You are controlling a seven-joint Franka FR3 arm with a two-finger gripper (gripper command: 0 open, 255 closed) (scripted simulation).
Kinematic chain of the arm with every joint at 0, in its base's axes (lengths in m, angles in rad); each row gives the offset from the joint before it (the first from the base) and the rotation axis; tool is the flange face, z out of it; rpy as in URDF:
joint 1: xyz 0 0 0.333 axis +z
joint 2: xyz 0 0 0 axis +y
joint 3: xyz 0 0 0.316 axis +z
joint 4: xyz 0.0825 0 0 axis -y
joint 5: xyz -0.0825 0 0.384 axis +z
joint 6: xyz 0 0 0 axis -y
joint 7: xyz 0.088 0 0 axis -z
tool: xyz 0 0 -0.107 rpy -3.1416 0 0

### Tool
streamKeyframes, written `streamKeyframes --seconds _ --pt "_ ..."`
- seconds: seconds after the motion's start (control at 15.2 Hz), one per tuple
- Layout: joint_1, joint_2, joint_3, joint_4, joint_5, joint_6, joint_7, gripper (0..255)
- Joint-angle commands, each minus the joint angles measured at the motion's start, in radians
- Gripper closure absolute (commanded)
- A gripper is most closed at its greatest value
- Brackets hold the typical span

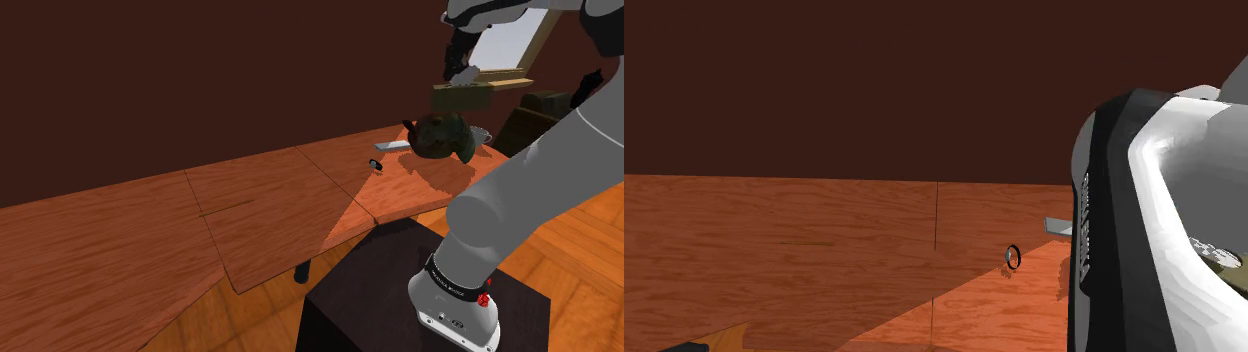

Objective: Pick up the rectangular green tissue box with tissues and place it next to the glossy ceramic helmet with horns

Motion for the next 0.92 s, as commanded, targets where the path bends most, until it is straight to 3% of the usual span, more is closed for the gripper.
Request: streamKeyframes --seconds 0.0,0.86 --pt "-0.003 -0.001 -0.006 -0.027 -0.003 0.027 -0.001 255" --pt "-0.015 0.021 -0.029 -0.181 -0.024 0.201 0.027 255"
